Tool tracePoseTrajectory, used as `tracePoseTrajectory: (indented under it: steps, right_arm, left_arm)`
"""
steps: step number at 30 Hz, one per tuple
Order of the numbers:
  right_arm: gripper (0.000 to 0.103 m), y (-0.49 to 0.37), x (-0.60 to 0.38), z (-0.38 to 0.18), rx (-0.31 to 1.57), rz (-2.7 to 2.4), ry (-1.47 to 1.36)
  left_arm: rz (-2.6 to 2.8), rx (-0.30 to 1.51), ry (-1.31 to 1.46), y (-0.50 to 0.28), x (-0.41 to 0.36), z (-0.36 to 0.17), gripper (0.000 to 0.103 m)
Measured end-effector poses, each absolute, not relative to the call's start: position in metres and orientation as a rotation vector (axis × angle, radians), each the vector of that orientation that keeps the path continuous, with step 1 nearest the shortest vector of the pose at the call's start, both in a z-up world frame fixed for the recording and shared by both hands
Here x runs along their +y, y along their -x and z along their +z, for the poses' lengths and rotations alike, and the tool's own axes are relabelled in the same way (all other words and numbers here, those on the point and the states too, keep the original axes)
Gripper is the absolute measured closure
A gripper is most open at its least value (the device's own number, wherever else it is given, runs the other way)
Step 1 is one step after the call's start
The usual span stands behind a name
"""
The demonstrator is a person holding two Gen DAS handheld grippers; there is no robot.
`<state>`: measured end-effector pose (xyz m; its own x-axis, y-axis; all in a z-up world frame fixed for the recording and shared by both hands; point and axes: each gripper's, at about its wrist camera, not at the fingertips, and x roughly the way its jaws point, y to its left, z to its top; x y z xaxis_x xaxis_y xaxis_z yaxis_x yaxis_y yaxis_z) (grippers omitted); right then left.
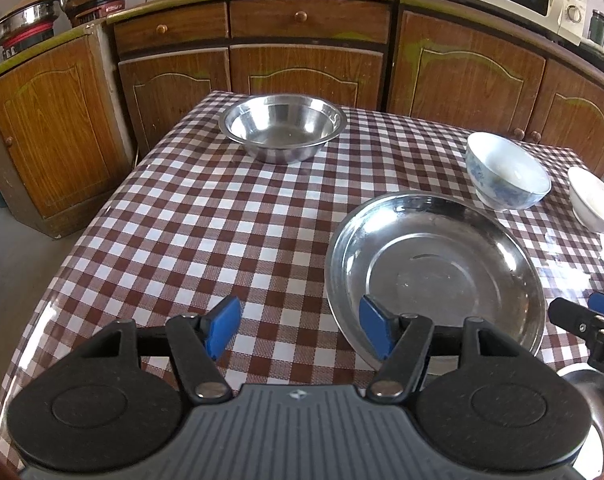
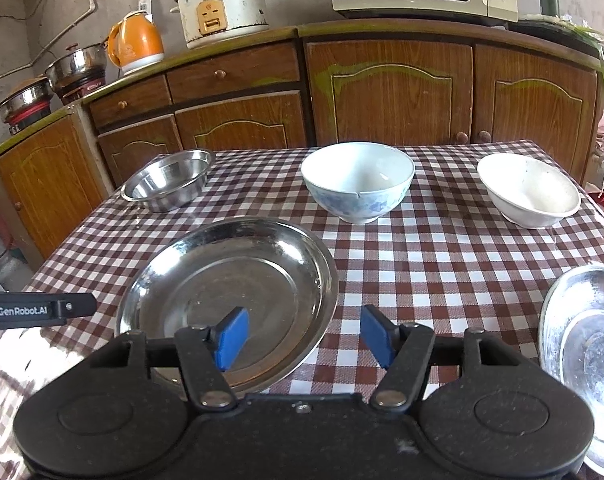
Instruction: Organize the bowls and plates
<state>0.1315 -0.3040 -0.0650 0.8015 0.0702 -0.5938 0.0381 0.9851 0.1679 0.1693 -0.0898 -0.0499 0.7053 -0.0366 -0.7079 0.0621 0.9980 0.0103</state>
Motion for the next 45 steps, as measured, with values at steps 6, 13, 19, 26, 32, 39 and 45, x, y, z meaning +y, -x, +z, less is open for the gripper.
tracePoseTrajectory:
  steps: [6, 13, 19, 26, 32, 39, 45]
  right_arm:
    - [0.028, -0.14, -0.305, -0.069, 0.654, 0.016, -0.174]
    - [0.028, -0.15, -0.308, -0.072, 0.663, 0.016, -0.175]
    - [0.027, -0.159, -0.312, -0.076, 0.676, 0.017, -0.183]
    - [0.027, -0.172, -0.319, -0.082, 0.7, 0.011, -0.191]
    - [0.027, -0.182, -0.319, -0.085, 0.714, 0.022, -0.187]
    - [0.027, -0.193, -0.319, -0.092, 0.74, 0.029, -0.198]
    - [0.027, -0.198, -0.317, -0.098, 0.755, 0.037, -0.203]
  left_arm:
    - [-0.055, 0.78, -0.039, -0.175, -0.091, -0.052, 0.035]
    - [-0.057, 0.775, -0.044, -0.183, -0.093, -0.055, 0.035]
    - [-0.073, 0.788, -0.048, -0.193, -0.098, -0.061, 0.035]
    - [-0.077, 0.797, -0.058, -0.204, -0.102, -0.066, 0.035]
    - [-0.089, 0.794, -0.074, -0.207, -0.107, -0.068, 0.035]
    - [-0.103, 0.802, -0.072, -0.213, -0.11, -0.074, 0.037]
    - [-0.119, 0.815, -0.075, -0.219, -0.113, -0.081, 0.043]
